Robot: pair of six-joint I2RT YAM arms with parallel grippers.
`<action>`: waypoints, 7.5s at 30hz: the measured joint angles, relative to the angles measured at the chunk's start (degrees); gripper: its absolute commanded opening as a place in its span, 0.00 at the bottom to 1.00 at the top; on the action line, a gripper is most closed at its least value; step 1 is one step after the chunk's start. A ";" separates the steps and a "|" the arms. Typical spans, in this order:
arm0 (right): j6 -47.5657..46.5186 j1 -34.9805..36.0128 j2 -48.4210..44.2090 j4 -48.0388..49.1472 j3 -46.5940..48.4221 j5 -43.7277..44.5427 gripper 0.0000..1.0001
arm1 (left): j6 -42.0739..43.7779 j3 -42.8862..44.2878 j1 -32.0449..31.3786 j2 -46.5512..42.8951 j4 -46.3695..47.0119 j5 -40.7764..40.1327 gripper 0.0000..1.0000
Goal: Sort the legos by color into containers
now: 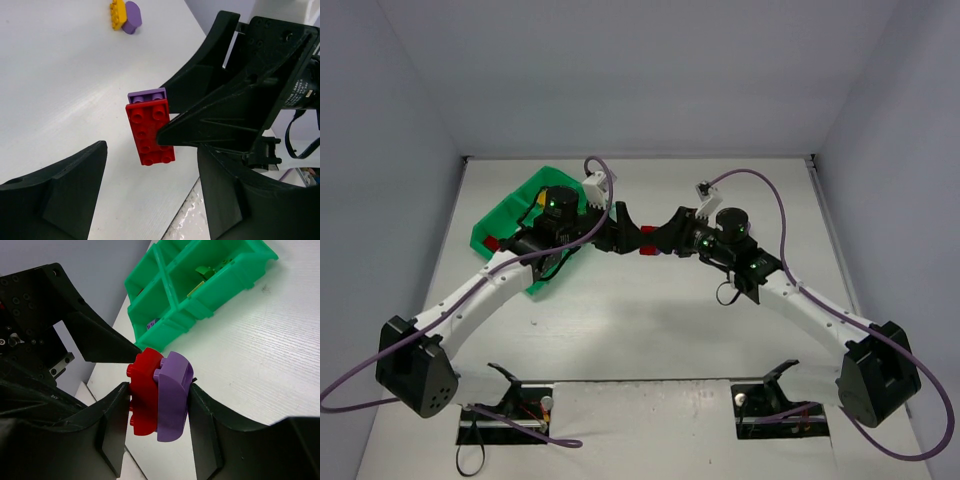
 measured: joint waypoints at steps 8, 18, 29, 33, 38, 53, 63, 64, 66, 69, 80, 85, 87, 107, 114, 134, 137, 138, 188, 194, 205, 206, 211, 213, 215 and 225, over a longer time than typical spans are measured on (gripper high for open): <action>1.90 0.00 -0.17 0.17 0.00 0.11 0.00 | -0.09 0.00 -1.29 -0.68 0.07 -3.87 0.66; 3.41 -0.09 -0.17 -0.46 0.11 1.57 0.00 | 0.04 -1.55 -3.63 -0.81 1.95 -4.24 0.65; 4.55 -0.09 -0.17 -0.74 0.96 1.73 0.00 | 1.88 -2.62 -3.82 -1.31 1.36 -4.83 0.65; 4.79 -0.09 -0.17 -0.74 1.14 1.73 0.00 | 1.64 -2.62 -3.82 -1.29 2.36 -5.16 0.65; 5.44 -0.09 -0.17 -0.74 1.51 1.73 0.00 | 1.03 -2.62 -3.93 -1.07 4.63 -5.55 0.64; 7.43 -0.15 -0.17 0.44 1.53 1.77 0.00 | -0.66 -2.69 -5.16 -0.02 6.51 -7.78 0.57; 7.76 0.07 -0.17 1.33 1.53 1.86 0.00 | -1.42 -3.54 -5.27 0.04 7.34 -11.50 0.49; 7.76 0.07 -0.17 1.40 1.53 1.92 0.00 | -1.51 -3.54 -5.29 0.04 7.39 -11.72 0.49; 7.76 0.07 -0.17 1.44 1.53 2.10 0.00 | -1.70 -3.54 -5.31 0.04 7.48 -12.02 0.47; 7.80 0.07 -0.17 1.51 1.53 2.38 0.00 | -2.27 -3.54 -5.38 0.04 7.72 -12.35 0.46; 7.80 0.83 -0.11 1.90 1.53 4.90 0.00 | -4.15 -3.65 -5.42 0.04 8.07 -13.79 0.46; 7.76 1.01 -0.11 1.92 1.53 5.81 0.00 | -5.07 -3.78 -5.42 0.02 8.26 -14.67 0.47; 7.69 1.16 -0.11 1.86 1.53 6.19 0.00 | -5.57 -4.44 -5.42 -0.11 9.03 -14.91 0.47; 8.35 1.51 0.11 1.90 1.51 8.04 0.00 | -6.01 -7.30 -5.42 -2.25 14.03 -16.52 0.38; 8.57 1.57 0.44 2.14 1.51 8.39 0.00 | -6.14 -7.30 -5.42 -2.40 14.47 -16.52 0.36; 8.55 1.62 0.98 2.29 1.51 8.59 0.00 | -6.25 -7.30 -5.42 -1.18 14.53 -15.52 0.40; 8.55 1.64 1.31 2.29 1.51 8.57 0.00 | -6.25 -7.28 -5.44 -1.03 14.47 -15.54 0.32; 8.55 1.66 1.33 2.32 1.51 8.57 0.00 | -6.25 -7.28 -5.42 -1.01 14.45 -15.67 0.29; -13.07 -8.13 1.33 -4.46 8.13 -30.73 0.82 | -6.93 -5.92 12.66 -0.57 20.09 29.05 0.00; -13.75 -6.10 2.21 -3.48 8.90 -32.46 0.80 | -6.80 -5.42 12.28 0.26 19.15 31.36 0.00; -13.79 -4.50 6.14 -1.92 10.49 -32.83 0.69 | -5.77 -4.35 10.69 0.68 18.56 33.40 0.00; -13.79 -4.46 6.29 -1.90 10.49 -32.83 0.68 | -5.73 -4.35 10.64 0.70 18.45 33.57 0.00; -13.75 -4.42 6.95 -0.57 10.88 -33.53 0.48 | -5.35 -4.24 10.60 0.90 17.75 34.10 0.00; -13.70 -4.39 6.99 0.04 10.95 -34.14 0.33 | -5.07 -4.13 10.60 1.18 17.46 34.16 0.00; -13.11 -4.28 6.99 0.20 10.97 -35.12 0.22 | -4.31 -4.04 10.67 1.51 17.42 35.08 0.00; -13.31 -4.94 7.02 1.20 10.38 -36.89 0.00 | -3.85 -2.84 10.82 3.13 17.90 37.20 0.00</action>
